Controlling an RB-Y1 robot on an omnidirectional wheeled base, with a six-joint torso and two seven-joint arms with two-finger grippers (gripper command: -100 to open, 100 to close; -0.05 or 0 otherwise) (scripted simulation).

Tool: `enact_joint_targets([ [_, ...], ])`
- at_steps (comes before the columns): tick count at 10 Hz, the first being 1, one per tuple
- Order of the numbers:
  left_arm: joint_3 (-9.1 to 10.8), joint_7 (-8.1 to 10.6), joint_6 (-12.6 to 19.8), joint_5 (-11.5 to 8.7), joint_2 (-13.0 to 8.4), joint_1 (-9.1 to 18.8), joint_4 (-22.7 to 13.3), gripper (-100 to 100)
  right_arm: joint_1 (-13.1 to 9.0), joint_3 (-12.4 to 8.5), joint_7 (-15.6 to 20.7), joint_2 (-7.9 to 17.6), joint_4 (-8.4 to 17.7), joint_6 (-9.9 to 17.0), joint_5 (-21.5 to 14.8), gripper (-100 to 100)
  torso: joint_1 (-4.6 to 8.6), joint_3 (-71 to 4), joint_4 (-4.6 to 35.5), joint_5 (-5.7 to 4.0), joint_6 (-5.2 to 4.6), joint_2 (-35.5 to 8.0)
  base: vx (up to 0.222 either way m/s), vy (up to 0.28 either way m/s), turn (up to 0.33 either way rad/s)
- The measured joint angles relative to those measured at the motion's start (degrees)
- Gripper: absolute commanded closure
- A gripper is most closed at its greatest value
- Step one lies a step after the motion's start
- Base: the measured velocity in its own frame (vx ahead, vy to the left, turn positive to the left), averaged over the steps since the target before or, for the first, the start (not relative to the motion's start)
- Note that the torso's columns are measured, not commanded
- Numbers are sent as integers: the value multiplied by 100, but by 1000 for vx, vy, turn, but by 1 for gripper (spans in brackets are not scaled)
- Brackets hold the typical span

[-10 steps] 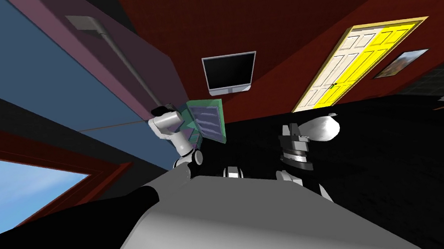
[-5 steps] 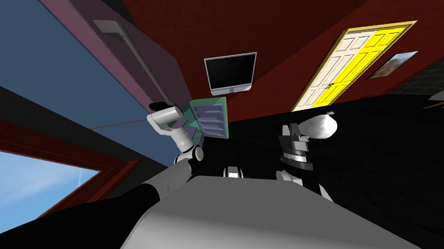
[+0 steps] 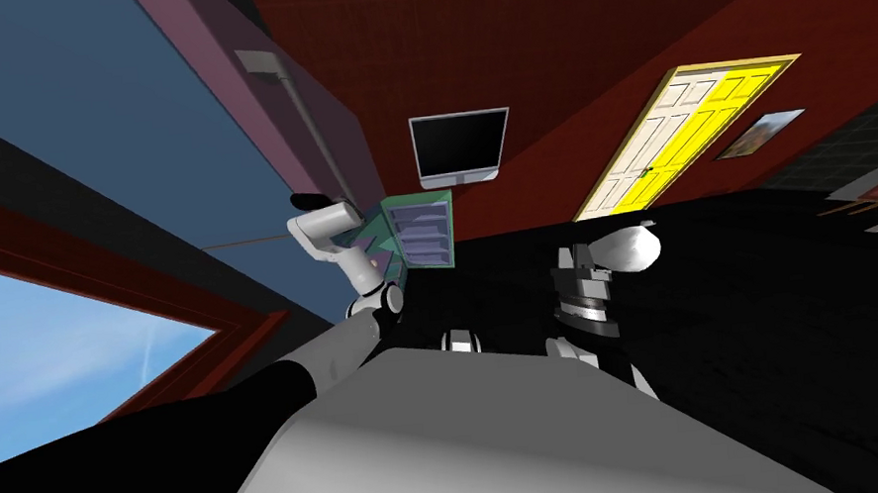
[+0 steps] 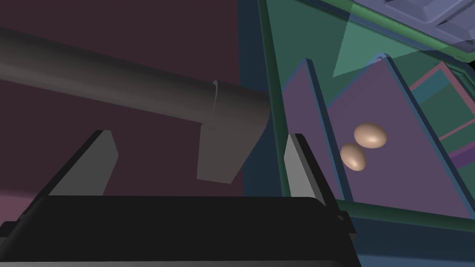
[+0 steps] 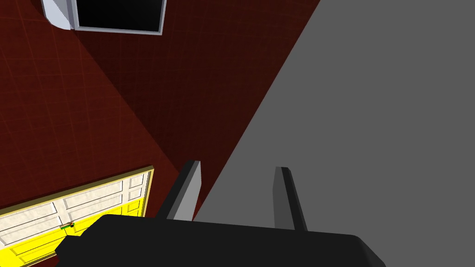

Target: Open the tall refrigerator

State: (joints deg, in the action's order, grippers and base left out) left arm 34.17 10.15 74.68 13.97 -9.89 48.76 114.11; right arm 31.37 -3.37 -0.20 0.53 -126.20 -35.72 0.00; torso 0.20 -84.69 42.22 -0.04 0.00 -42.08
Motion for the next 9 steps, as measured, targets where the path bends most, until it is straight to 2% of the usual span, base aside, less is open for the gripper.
enact_joint_targets([
  [1,12,4,-1,-1,-8,7,-14,-100,1,-1,0,1,0,0,0,0,-19,-15,-6,2,0,24,51,56,-7],
  [2,14,6,-1,-1,-10,10,-15,100,1,0,0,0,0,0,0,0,-12,-5,-3,4,-1,3,6,9,2],
  [3,14,6,-1,-1,-10,9,-15,100,1,0,0,0,0,0,0,0,-4,15,7,0,-1,-25,86,-120,17],
  [4,23,17,65,92,17,-28,40,100,1,2,0,-2,0,0,0,0,17,-3,20,-19,-1,-4,115,-170,27],
  [6,95,45,31,205,-82,6,24,100,2,2,0,-3,-1,-1,0,0,8,-10,-2,-5,-2,13,162,-242,26],
  [7,126,82,15,357,-120,28,11,100,3,2,0,-3,-1,-1,0,0,-3,-6,-2,-2,-1,8,192,-212,14],
  [9,185,94,72,494,-139,-29,151,100,3,2,0,-3,-1,-1,0,0,-23,8,4,7,0,-13,183,-229,18],
])
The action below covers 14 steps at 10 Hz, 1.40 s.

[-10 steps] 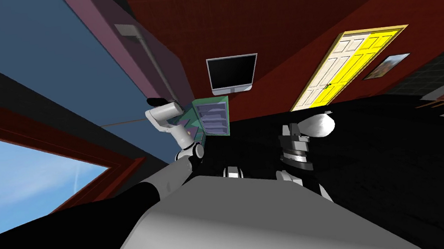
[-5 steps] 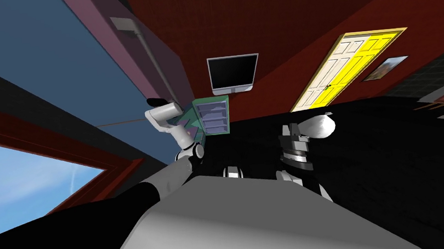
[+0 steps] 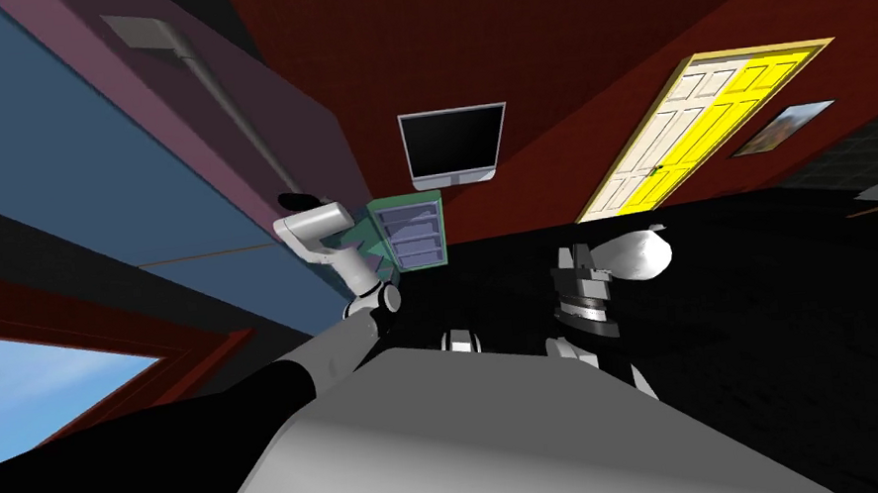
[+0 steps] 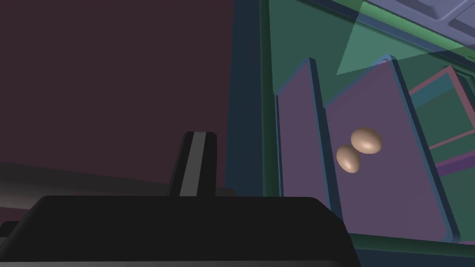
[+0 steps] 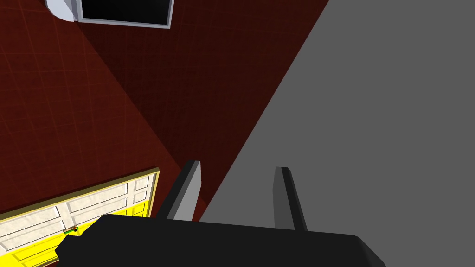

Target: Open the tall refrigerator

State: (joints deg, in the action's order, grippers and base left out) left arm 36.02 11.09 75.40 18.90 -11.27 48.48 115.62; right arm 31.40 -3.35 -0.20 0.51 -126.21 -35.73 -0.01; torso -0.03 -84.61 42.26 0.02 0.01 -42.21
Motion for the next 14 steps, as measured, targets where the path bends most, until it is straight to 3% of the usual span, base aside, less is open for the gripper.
enact_joint_targets([
  [10,341,142,128,850,-259,-86,307,100,-1,0,0,0,0,0,0,0,0,7,3,-3,-2,-13,169,-233,22],
  [11,342,145,126,854,-259,-85,305,-100,-3,-1,0,2,0,0,0,0,-45,21,10,10,1,-36,-78,99,8],
  [12,337,161,64,764,-196,-111,293,-100,-5,-3,0,4,0,1,0,0,-93,41,19,26,4,-67,-136,179,-5],
  [14,336,205,-90,596,-121,-121,208,-100,-6,-4,0,5,1,2,1,0,-34,25,13,10,3,-39,-127,181,6],
])
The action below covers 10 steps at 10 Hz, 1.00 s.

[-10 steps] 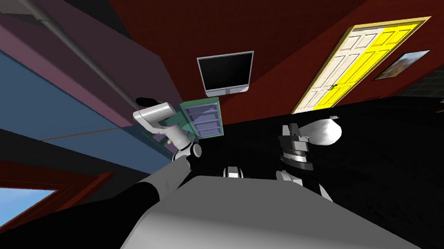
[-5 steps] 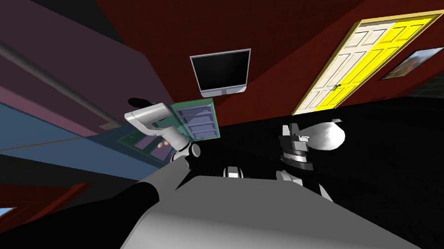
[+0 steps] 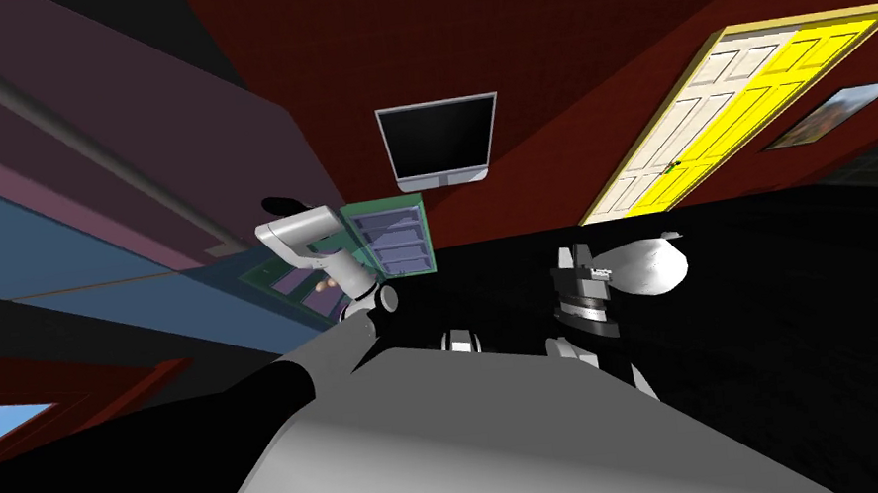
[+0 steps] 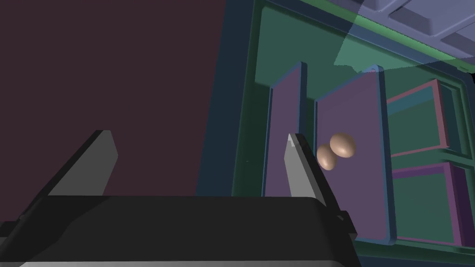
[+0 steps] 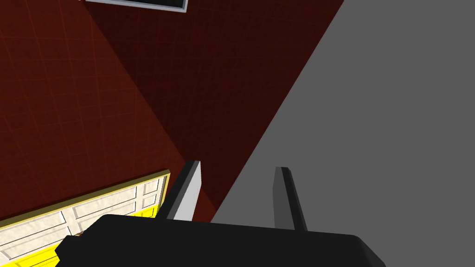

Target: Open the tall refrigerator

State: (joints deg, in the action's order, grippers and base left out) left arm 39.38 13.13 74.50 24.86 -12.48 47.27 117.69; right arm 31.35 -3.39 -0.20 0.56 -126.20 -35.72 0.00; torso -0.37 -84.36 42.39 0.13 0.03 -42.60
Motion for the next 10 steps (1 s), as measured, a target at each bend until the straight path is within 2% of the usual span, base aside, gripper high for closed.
enact_joint_targets([
  [2,7,24,-114,-170,45,10,-73,-100,1,1,0,-1,-1,0,0,0,52,-32,-16,-19,-5,47,-127,189,7],
  [6,11,108,-464,-591,264,-88,-195,-100,1,0,0,0,-1,0,0,0,25,-21,-10,-10,-3,31,-129,193,2],
  [8,-6,159,-598,-747,318,-19,-352,-100,1,0,0,-1,0,0,0,0,37,-20,-10,-12,-3,29,-125,197,5],
  [10,-22,215,-787,-923,440,-72,-403,-100,1,1,0,-1,0,0,0,0,47,-27,-13,-16,-4,41,-104,166,4],
])
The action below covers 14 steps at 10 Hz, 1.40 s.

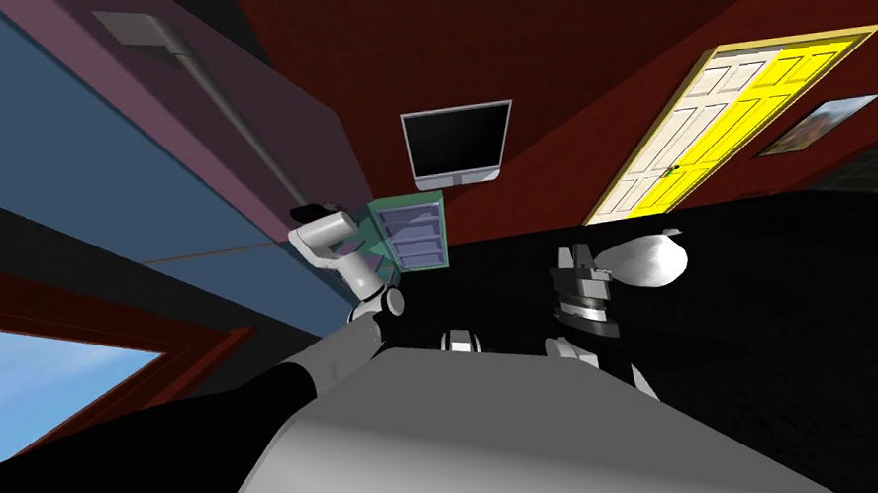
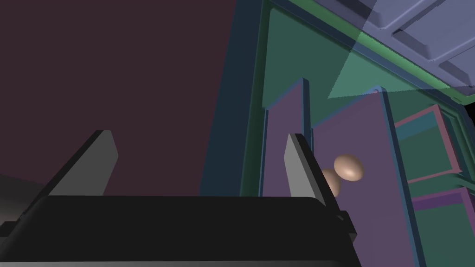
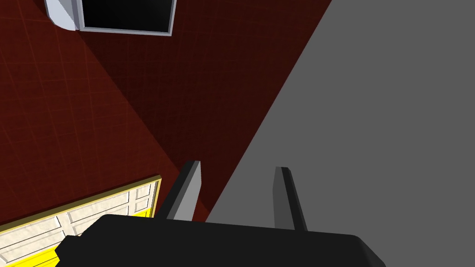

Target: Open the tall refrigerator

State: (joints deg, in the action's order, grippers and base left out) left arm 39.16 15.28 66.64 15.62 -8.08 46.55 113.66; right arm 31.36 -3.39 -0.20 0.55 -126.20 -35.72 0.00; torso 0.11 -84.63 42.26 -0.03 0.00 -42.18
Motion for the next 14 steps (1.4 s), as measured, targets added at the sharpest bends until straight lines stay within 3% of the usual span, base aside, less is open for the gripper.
enact_joint_targets([
  [4,6,70,-310,-394,105,-38,-162,-100,0,0,0,0,0,0,0,0,-16,10,4,9,12,-14,-127,169,-12],
  [8,-60,133,-587,-761,313,-42,-326,-100,0,1,0,-1,0,0,0,0,-129,36,17,63,89,-50,-87,125,-38],
  [10,-134,96,-524,-754,320,30,-294,-100,2,1,0,-1,0,0,0,0,-58,8,9,27,46,-6,66,-10,-92],
  [11,-149,83,-498,-753,325,41,-284,100,2,1,0,-2,0,0,0,0,-40,-2,0,18,26,0,1,-5,0],
  [14,-83,98,-485,-651,284,37,-238,100,3,2,0,-3,-1,-1,0,0,22,-14,-7,-8,-2,21,145,-153,19],
])
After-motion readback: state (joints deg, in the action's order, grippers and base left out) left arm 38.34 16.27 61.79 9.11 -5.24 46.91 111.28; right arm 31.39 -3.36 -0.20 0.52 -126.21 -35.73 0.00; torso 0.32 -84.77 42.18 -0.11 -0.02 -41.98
